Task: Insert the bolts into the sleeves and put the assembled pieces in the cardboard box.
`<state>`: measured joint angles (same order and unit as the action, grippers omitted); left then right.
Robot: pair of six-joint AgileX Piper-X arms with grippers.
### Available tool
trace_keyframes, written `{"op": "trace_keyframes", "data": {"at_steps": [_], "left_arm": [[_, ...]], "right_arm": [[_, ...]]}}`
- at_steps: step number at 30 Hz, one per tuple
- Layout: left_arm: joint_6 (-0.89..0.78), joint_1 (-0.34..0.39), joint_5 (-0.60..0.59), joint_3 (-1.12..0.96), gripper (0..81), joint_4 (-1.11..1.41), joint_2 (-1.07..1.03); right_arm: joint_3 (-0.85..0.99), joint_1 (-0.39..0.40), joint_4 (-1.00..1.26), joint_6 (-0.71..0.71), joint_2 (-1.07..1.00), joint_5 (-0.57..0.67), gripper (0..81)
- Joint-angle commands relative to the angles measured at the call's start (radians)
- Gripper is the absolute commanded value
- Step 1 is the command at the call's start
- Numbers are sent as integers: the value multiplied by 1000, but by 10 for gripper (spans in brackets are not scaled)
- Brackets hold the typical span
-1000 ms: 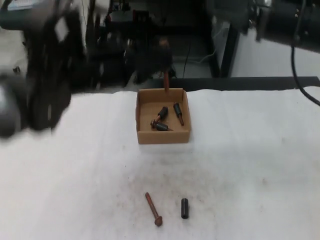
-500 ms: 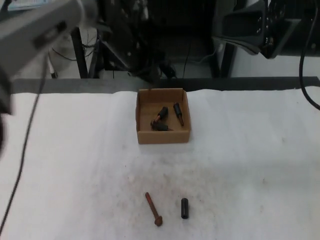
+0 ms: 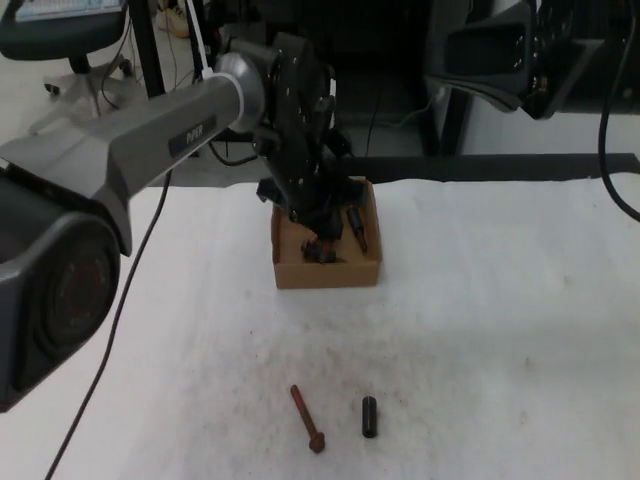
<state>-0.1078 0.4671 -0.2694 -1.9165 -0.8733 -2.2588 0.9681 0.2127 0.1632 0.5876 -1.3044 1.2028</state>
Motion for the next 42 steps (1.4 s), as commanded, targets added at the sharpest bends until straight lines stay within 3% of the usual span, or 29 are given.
{"op": "trace_keyframes", "data": {"at_steps": [1, 11, 13, 17, 20, 26, 28, 33, 34, 39, 42], "left_arm": [[-5, 1, 43, -17, 0, 61, 6], [68, -2, 52, -17, 17, 114, 6], [87, -4, 52, -17, 99, 114, 6], [86, -11, 61, -17, 378, 114, 6], [81, -14, 85, -17, 456, 110, 6], [73, -16, 85, -22, 453, 73, 18], [74, -16, 85, -43, 405, 33, 31], [147, -21, 235, -72, 39, -83, 87], [186, -23, 239, -72, 0, -110, 103], [275, -28, 261, -50, 3, -257, 200], [288, -28, 262, 2, 3, -302, 283]], "right_arm": [[1, -5, -11, 4, 10, 15, 3], [1, -5, -11, 4, 10, 31, 3], [1, -5, -11, 4, 10, 31, 3], [1, -5, -11, 4, 10, 31, 3], [1, -5, -11, 4, 10, 31, 3], [1, -5, -11, 4, 10, 31, 3], [1, -5, -11, -4, 10, 31, 3], [0, -5, -14, -35, 10, 31, 3], [0, -5, -25, -35, 10, 28, 3], [0, -5, -130, -131, 10, 13, 3], [0, -5, -267, -241, 10, -66, 3]]}}
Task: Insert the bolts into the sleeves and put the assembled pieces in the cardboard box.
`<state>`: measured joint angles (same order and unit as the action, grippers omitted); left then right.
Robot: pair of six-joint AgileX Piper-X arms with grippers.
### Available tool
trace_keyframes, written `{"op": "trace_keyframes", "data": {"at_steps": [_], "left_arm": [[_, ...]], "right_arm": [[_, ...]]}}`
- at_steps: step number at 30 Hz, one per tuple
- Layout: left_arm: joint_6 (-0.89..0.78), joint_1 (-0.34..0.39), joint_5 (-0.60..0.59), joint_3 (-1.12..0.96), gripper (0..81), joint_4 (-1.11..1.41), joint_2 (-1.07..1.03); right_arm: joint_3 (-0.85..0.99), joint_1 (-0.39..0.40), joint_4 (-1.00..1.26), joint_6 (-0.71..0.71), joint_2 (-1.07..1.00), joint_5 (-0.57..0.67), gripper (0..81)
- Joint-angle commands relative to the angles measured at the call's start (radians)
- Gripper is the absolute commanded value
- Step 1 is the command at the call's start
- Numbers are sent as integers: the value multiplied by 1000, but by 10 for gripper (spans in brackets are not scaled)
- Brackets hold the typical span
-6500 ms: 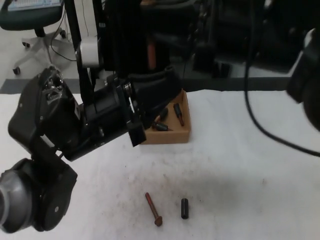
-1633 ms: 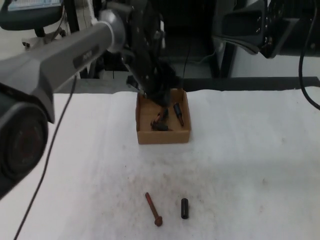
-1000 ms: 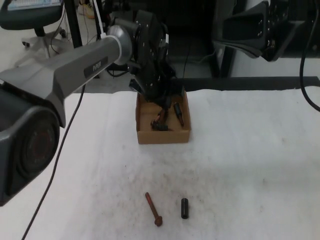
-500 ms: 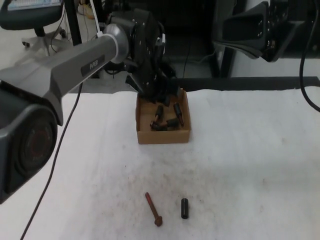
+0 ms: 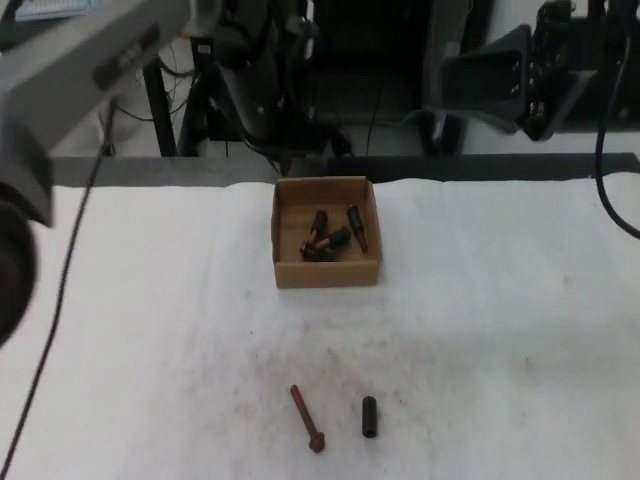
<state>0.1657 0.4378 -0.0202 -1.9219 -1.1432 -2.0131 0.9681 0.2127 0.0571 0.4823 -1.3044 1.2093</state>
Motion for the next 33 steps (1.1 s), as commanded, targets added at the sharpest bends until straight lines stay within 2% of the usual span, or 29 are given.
{"op": "trace_keyframes", "data": {"at_steps": [1, 8, 11, 15, 18, 23, 25, 27, 31, 33], "left_arm": [[14, 1, 13, 38, 3, -37, 76], [48, 3, 13, 385, 3, 48, 441], [52, 3, 0, 590, 3, 162, 638], [165, 3, -191, 901, 3, 436, 873], [177, 3, -315, 1066, 3, 501, 944], [142, 3, -361, 1248, 3, 452, 905], [164, 3, -363, 1277, 40, 452, 867], [179, 3, -368, 1275, 129, 451, 823], [225, 5, -375, 1256, 389, 476, 758], [230, 5, -366, 1249, 460, 530, 730]], "right_arm": [[0, -5, -217, -192, 10, -107, 3], [0, 32, -634, -609, 8, -428, 3], [0, 67, -760, -708, 8, -539, 3], [0, 104, -797, -752, 8, -575, 3], [0, 107, -802, -751, 8, -575, 3], [0, 104, -836, -743, 8, -575, 3], [0, 104, -859, -743, 8, -575, 3], [0, 104, -883, -743, 8, -575, 3], [0, 104, -915, -743, 8, -539, 3], [0, 104, -923, -741, 8, -514, 3]]}}
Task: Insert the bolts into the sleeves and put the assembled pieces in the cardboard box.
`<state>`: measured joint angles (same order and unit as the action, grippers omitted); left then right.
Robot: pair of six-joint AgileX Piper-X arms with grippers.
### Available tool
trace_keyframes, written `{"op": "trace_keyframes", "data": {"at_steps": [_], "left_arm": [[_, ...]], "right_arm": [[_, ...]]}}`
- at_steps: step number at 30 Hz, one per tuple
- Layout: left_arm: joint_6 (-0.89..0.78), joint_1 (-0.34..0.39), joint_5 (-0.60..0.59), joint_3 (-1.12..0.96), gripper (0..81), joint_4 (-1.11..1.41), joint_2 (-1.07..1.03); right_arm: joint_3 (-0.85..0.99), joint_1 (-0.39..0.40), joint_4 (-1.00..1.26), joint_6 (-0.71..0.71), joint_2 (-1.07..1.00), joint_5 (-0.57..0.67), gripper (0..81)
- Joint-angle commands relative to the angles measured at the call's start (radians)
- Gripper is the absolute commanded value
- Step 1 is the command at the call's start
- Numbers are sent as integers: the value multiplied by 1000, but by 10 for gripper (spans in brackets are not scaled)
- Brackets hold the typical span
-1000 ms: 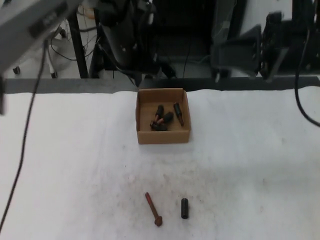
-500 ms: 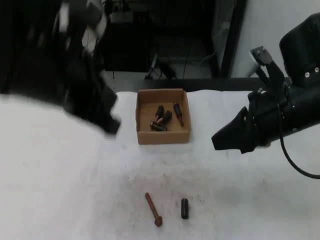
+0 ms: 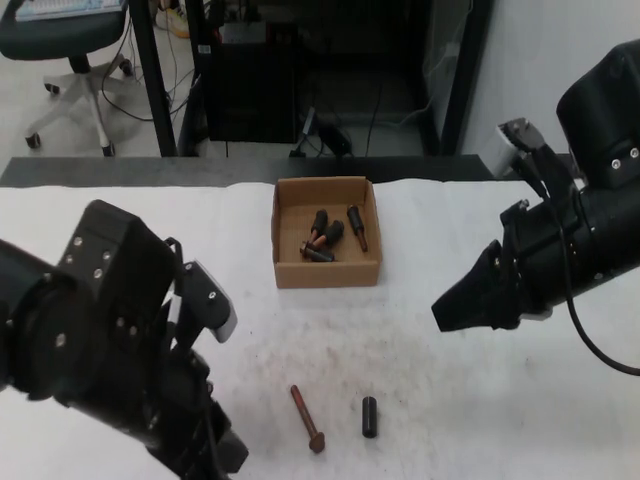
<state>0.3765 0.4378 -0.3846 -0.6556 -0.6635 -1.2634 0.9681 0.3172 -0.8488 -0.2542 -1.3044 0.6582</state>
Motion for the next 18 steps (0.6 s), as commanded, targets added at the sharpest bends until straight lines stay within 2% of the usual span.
{"op": "trace_keyframes", "data": {"at_steps": [1, 4, 10, 14, 16, 18], "left_arm": [[20, 5, 12, -20, 470, 83, -33], [4, 12, 18, -29, 470, 170, -65], [-446, 34, 14, -80, 469, 208, -146], [-541, 86, -78, -118, 469, 201, -207], [-553, 119, -73, -136, 469, 185, -241], [-649, 138, -39, -163, 467, 161, -279]], "right_arm": [[0, -1, -20, 3, 8, 41, 3], [0, -1, -28, 35, 8, 41, 3], [0, -1, -31, 55, 8, 41, 3], [0, -1, -31, 55, 8, 61, 3], [0, -1, -31, 55, 8, 60, 3], [0, -1, -31, 62, 8, 60, 3]]}}
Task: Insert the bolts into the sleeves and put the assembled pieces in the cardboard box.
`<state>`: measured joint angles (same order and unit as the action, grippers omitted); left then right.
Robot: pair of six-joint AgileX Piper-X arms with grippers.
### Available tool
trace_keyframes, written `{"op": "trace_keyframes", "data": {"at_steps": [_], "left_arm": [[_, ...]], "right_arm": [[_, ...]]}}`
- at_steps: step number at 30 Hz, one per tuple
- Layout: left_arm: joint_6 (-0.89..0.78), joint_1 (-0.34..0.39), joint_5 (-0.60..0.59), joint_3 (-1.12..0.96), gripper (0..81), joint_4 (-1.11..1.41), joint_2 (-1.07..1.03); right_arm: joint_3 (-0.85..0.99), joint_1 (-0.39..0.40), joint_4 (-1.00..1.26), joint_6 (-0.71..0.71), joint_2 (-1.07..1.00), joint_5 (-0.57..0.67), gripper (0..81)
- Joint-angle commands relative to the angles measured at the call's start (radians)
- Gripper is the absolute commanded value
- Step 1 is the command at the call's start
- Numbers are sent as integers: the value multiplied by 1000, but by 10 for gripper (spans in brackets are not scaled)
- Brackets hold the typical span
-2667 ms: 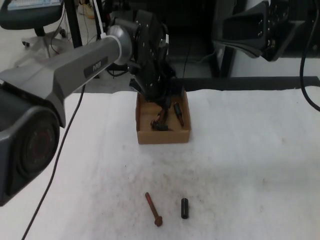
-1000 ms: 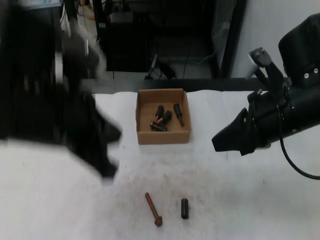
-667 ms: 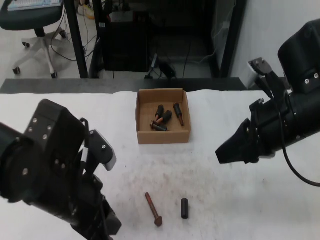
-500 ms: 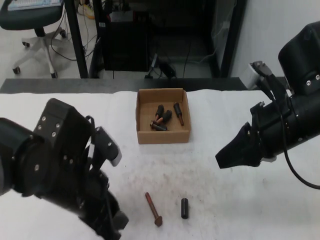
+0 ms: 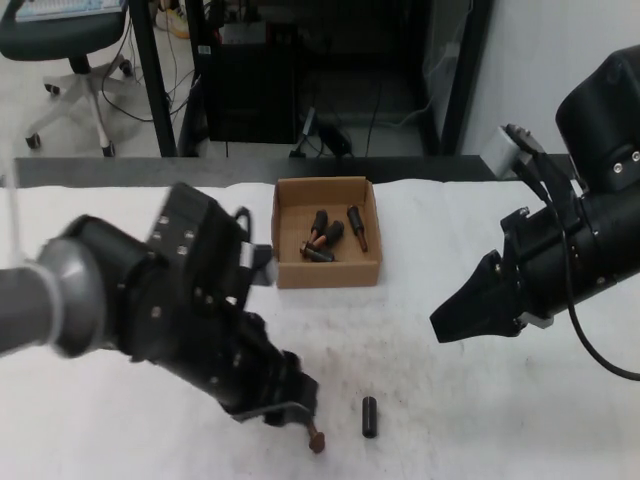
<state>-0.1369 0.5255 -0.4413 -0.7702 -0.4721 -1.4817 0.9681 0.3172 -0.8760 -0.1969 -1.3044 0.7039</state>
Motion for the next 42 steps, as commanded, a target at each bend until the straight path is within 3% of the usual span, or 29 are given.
{"op": "trace_keyframes", "data": {"at_steps": [1, 6, 15, 17, 23, 42], "left_arm": [[-219, 53, 22, -63, 467, -42, -84], [-603, 53, 9, -108, 467, -44, -184], [-843, 53, 44, -109, 467, 135, -226], [-865, 53, 44, -109, 465, 158, -226], [-866, 53, 47, -106, 350, 125, -229], [-809, 53, -54, -184, 346, 72, -246]], "right_arm": [[0, -1, -3, 5, 8, 15, 3], [0, -1, -3, 48, 10, 15, 3], [0, -1, -48, 48, 10, 67, 3], [0, -1, -52, 48, 10, 67, 3], [0, -1, -56, 48, 10, 67, 3], [0, -1, -55, 40, 10, 95, 3]]}}
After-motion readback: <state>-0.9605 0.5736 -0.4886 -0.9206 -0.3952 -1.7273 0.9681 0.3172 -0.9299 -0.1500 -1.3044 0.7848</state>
